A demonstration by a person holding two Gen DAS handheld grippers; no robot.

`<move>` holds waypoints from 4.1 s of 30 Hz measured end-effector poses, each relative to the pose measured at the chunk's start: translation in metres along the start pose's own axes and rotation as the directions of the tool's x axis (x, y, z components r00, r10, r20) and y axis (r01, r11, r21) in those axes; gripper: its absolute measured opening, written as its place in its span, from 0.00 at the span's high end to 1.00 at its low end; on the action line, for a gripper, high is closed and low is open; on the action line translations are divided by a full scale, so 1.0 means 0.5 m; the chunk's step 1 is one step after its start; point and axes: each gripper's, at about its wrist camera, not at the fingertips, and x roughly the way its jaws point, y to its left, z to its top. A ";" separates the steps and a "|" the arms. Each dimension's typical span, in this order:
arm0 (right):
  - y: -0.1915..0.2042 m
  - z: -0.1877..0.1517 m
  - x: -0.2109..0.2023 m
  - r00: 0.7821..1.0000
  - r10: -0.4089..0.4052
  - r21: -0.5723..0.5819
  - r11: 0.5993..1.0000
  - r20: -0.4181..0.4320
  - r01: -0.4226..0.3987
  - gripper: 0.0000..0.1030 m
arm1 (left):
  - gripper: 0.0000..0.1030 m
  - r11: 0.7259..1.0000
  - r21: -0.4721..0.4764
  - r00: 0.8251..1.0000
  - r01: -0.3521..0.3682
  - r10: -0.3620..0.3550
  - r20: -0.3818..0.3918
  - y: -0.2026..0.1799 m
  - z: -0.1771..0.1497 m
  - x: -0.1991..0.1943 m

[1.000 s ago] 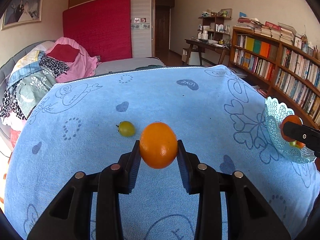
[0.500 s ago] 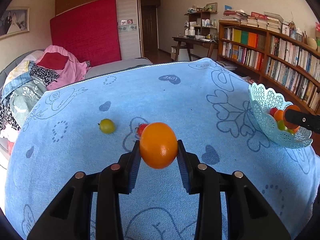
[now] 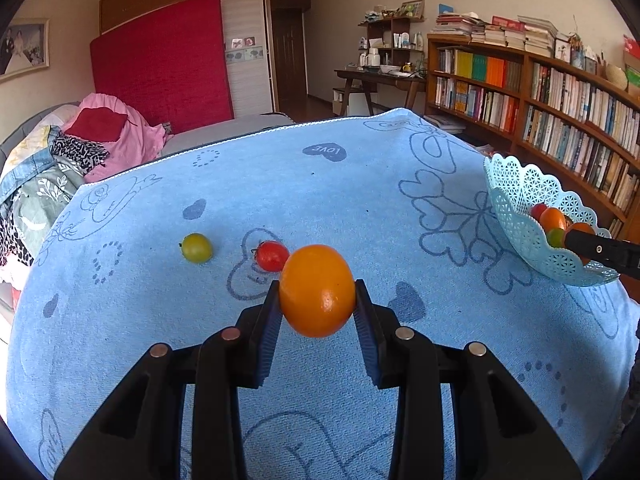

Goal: Organize fruits
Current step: 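Carry both tangerines to the basket and open the right tool inside it, then lower the left tool's tangerine into the basket and open the left tool, then withdraw both open tools from the basket back over the towel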

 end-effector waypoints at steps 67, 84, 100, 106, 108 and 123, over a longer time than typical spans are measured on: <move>-0.122 -0.001 -0.090 0.970 -0.100 -0.080 0.989 0.220 0.120 0.38 | 0.45 0.973 0.208 0.993 0.102 -0.113 0.043 -0.346 0.127 0.056; -0.116 -0.001 -0.093 0.970 -0.092 -0.079 0.991 0.227 0.112 0.30 | 0.18 0.986 0.160 0.996 0.056 -0.065 0.054 -0.300 0.126 0.047; -0.071 -0.007 -0.107 0.971 -0.063 -0.074 0.994 0.232 0.083 0.25 | 0.14 0.995 0.101 0.999 -0.011 0.006 0.049 -0.220 0.117 0.031; -0.039 -0.004 -0.107 0.971 -0.038 -0.096 0.993 0.235 0.062 0.25 | 0.14 0.997 0.070 0.998 -0.038 0.035 0.047 -0.183 0.114 0.024; -0.028 -0.002 -0.107 0.971 -0.029 -0.104 0.993 0.236 0.055 0.25 | 0.14 0.997 0.062 0.998 -0.047 0.045 0.046 -0.171 0.114 0.023; 0.079 0.010 -0.074 0.977 0.052 -0.190 0.982 0.206 -0.012 0.24 | 0.14 0.991 -0.020 0.991 -0.132 0.133 0.022 -0.034 0.107 0.030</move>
